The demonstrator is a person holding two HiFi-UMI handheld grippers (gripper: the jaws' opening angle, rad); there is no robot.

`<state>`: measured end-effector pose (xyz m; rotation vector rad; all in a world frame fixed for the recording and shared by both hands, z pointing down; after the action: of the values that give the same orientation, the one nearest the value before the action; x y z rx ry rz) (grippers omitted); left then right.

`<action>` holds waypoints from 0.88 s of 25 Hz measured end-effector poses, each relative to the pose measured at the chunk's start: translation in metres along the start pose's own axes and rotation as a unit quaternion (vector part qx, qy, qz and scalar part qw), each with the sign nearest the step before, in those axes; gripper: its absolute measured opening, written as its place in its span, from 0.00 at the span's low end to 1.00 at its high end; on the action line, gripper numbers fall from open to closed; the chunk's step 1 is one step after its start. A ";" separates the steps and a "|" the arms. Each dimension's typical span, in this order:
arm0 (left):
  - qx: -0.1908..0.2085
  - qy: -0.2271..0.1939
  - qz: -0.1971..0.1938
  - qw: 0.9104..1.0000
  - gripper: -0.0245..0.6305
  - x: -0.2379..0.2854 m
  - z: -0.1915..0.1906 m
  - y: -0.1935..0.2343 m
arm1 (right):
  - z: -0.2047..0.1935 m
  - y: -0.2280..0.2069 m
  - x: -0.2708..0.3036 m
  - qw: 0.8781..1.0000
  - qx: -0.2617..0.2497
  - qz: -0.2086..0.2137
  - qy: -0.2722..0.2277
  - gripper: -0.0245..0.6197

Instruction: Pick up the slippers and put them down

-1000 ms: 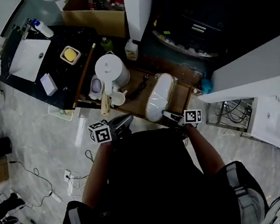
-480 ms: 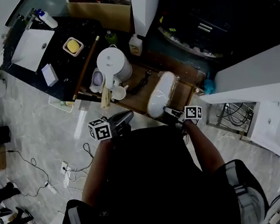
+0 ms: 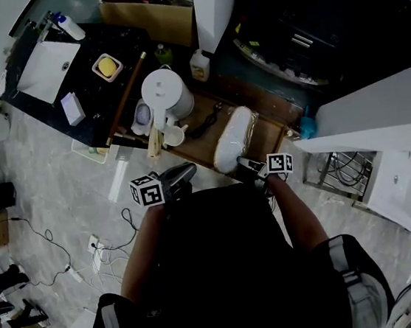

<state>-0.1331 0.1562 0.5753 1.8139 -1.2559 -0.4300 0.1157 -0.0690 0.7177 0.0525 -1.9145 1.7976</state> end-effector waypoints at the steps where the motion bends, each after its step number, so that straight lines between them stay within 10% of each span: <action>1: -0.001 -0.001 0.001 1.000 0.05 0.000 0.000 0.000 | 0.000 -0.001 0.000 1.000 0.001 -0.002 0.000 0.15; 22: 0.001 -0.012 0.011 1.000 0.05 0.000 -0.005 -0.002 | 0.006 -0.017 0.004 0.998 -0.002 -0.052 0.031 0.16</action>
<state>-0.1289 0.1588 0.5765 1.8005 -1.2916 -0.4398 0.1164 -0.0759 0.7354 0.0925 -1.8382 1.7074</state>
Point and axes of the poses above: the fingertips, and each gripper's own axes: x forward along the fingers, y to its left, z out of its top, the point moved 10 cm from there along -x, backward along the fingers, and after that the axes turned 6 degrees about x, right-handed, at the moved point
